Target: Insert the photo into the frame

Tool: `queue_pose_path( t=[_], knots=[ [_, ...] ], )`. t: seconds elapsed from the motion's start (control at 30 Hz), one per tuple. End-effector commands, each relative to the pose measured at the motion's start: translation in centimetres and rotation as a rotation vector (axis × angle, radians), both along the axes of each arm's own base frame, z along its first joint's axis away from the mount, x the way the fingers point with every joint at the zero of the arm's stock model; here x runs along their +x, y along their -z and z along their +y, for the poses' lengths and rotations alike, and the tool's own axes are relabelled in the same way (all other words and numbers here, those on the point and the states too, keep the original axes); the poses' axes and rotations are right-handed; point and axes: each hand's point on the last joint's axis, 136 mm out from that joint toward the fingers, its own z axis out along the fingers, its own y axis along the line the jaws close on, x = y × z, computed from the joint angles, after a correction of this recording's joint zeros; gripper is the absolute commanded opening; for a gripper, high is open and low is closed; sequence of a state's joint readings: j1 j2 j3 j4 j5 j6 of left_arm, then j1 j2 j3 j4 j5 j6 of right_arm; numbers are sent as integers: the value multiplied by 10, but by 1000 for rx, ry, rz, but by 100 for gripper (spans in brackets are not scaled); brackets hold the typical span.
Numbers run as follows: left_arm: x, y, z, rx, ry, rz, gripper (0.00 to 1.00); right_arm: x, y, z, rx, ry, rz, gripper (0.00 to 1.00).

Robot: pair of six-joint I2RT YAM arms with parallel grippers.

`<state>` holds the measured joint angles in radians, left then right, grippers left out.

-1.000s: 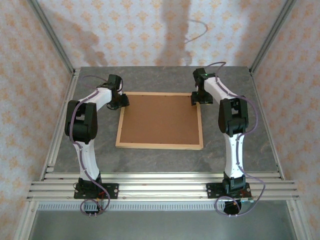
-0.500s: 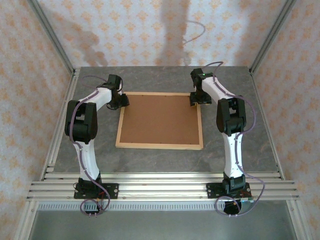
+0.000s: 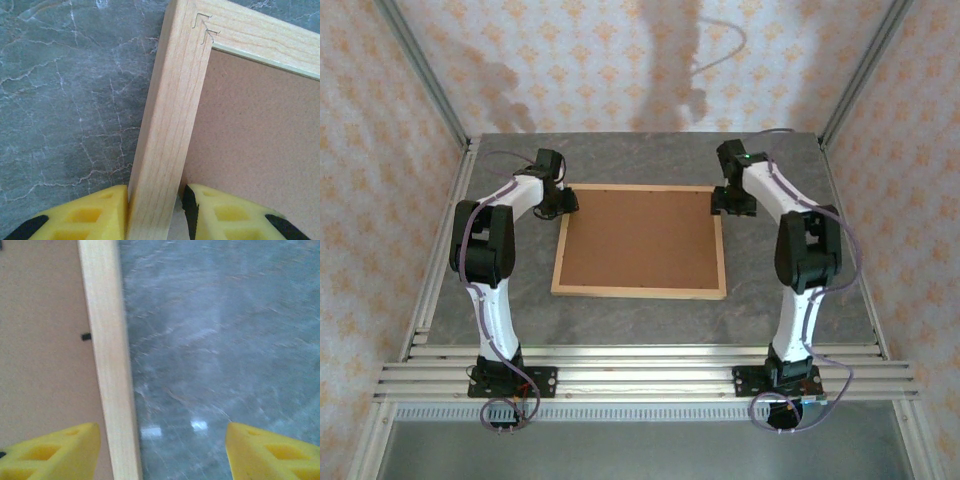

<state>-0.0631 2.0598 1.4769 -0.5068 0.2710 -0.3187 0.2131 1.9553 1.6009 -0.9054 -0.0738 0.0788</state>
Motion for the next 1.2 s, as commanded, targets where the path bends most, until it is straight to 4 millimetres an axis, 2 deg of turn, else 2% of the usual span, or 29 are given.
queue_pose_path(
  t=[0.0, 0.43, 0.6, 0.8, 1.03, 1.17],
  knots=[
    [-20, 29, 13, 50, -39, 112, 35, -15, -11, -7, -4, 61, -36, 67],
    [-19, 27, 14, 50, -45, 104, 35, -101, -3, -8, 65, 91, 22, 63],
    [-20, 29, 13, 43, -45, 110, 35, -126, 13, 7, 124, 68, 75, 62],
    [-22, 30, 13, 44, -42, 116, 35, -134, 26, 19, 115, 42, 85, 62],
    [-22, 30, 12, 43, -42, 117, 35, -127, 31, 9, 48, 47, 69, 62],
    [-22, 32, 12, 42, -41, 122, 35, -126, 41, 9, 33, 45, 92, 62]
  ],
)
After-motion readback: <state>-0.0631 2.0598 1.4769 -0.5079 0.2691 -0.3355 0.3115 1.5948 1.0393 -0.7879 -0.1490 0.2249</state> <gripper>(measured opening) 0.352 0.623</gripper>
